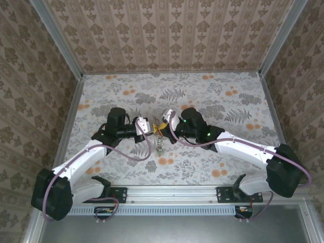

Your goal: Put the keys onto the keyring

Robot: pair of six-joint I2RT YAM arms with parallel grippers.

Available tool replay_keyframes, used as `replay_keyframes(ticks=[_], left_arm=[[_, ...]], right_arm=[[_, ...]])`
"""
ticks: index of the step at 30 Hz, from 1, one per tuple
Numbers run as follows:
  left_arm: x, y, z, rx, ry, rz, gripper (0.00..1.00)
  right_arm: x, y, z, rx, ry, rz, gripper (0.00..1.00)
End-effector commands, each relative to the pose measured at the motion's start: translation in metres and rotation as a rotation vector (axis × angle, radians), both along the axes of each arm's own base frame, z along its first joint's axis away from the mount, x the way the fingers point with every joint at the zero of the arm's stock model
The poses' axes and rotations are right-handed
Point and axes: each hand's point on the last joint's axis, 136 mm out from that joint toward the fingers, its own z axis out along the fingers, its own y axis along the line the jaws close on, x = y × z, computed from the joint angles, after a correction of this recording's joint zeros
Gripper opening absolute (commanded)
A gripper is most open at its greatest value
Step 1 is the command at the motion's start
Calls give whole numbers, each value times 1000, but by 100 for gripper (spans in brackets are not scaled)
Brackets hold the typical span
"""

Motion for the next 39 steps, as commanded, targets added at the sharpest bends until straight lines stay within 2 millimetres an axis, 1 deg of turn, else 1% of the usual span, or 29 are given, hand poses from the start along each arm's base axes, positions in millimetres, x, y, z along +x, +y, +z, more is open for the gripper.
replay_keyframes(ticks=[1, 11, 16, 21, 24, 29, 32, 37, 38, 39], left_arm=[[-14, -6, 10, -32, -30, -72, 0], [-14, -8, 18, -72, -24, -72, 0], [-12, -11, 22, -100, -20, -70, 0], [-4, -14, 29, -146, -14, -40, 0], [2, -14, 29, -163, -13, -6, 0], [4, -16, 32, -173, -19, 0, 0], [4, -19, 34, -179, -25, -3, 0], [3, -24, 33, -175, -24, -14, 0], [2, -25, 34, -178, -27, -17, 0], [1, -26, 33, -179, -25, -20, 0]], right_arm=[[19, -4, 7, 36, 23, -81, 0], [31, -23, -3, 88, 94, -179, 0], [32, -24, -7, 119, 139, -177, 0], [31, -26, -8, 143, 168, -177, 0], [29, -26, -8, 152, 188, -161, 0], [23, -21, -10, 139, 212, -113, 0], [21, -18, -5, 141, 212, -92, 0], [21, -16, 2, 150, 219, -87, 0], [24, -14, -8, 136, 248, -95, 0], [25, -14, -9, 135, 262, -100, 0]])
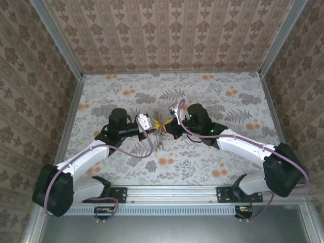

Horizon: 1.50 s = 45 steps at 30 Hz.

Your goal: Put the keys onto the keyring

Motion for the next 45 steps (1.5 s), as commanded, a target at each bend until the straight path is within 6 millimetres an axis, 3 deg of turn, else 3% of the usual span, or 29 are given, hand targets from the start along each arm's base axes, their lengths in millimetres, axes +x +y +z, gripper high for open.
replay_keyframes(ticks=[1, 10, 15, 20, 26, 32, 37, 45], left_arm=[[-11, -13, 24, -74, -55, -71, 0], [-16, -14, 28, -101, -73, -88, 0], [-18, -15, 31, -117, -76, -99, 0], [-19, -14, 32, -129, -74, -95, 0], [-22, -14, 35, -144, -70, -101, 0], [-31, -17, 41, -165, -47, -152, 0], [-36, -20, 46, -186, -20, -187, 0], [-39, -25, 51, -217, 26, -225, 0]], right_arm=[[9, 2, -5, -4, 66, -23, 0], [20, -10, -9, 48, 166, -88, 0], [16, -7, -12, 67, 214, -50, 0], [7, -1, -2, 115, 176, 26, 0], [2, -9, 0, 61, 79, 64, 28], [-3, -31, 18, -28, -123, 61, 31], [-28, -39, 38, -83, -371, 193, 32], [-44, -43, 33, -210, -499, 335, 30]])
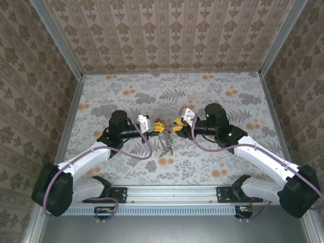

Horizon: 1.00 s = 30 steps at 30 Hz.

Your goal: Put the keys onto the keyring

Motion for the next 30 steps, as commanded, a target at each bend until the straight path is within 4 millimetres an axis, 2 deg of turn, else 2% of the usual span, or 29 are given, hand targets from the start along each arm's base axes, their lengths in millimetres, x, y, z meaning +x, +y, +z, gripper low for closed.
replay_keyframes(ticks=[1, 12, 18, 30], left_arm=[[-7, -7, 27, -79, -24, -66, 0], [-18, -15, 29, -85, -6, -147, 0], [-22, -20, 30, -81, -7, -178, 0], [-27, -28, 29, -78, 6, -214, 0]], right_arm=[[-8, 1, -7, -90, -72, 90, 29], [-10, 9, -4, -126, -237, 156, 26], [-11, 13, -8, -149, -258, 179, 26], [-14, 19, -7, -159, -263, 217, 14]])
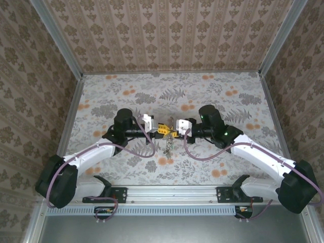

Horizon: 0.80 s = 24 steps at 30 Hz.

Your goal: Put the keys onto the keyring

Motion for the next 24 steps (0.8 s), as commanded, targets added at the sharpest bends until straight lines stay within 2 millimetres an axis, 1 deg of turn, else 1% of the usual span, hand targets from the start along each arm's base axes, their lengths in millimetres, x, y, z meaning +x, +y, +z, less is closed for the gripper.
replay_keyframes(ticks=[1, 5, 7, 9, 10, 11, 14, 17, 21, 24], left_arm=[[-9, -8, 26, -58, -63, -63, 0], [-12, -11, 26, -61, -57, -77, 0], [-12, -11, 26, -58, -52, -76, 0], [-11, -10, 21, -29, -36, -66, 0], [-12, -9, 15, 10, -37, -70, 0], [-14, -6, 9, 51, -37, -69, 3], [-17, 2, -8, 155, -24, -65, 9], [-12, 6, -16, 208, 6, -26, 14], [-11, 4, -19, 262, 83, -51, 14], [-11, -1, -14, 255, 134, -78, 14]], right_arm=[[-1, 8, 14, 14, -34, 35, 13], [0, 10, 12, 12, -32, 38, 9], [0, 10, 12, 10, -29, 35, 4], [1, 9, 13, 2, -24, 27, 2], [3, 8, 14, -7, -23, 17, 0], [4, 6, 13, -20, -16, 6, 0], [4, 3, 12, -55, 5, -6, 0], [0, 2, 9, -71, 6, 11, 0], [2, 1, 10, -93, 37, -1, 0], [4, 2, 10, -106, 79, -14, 0]])
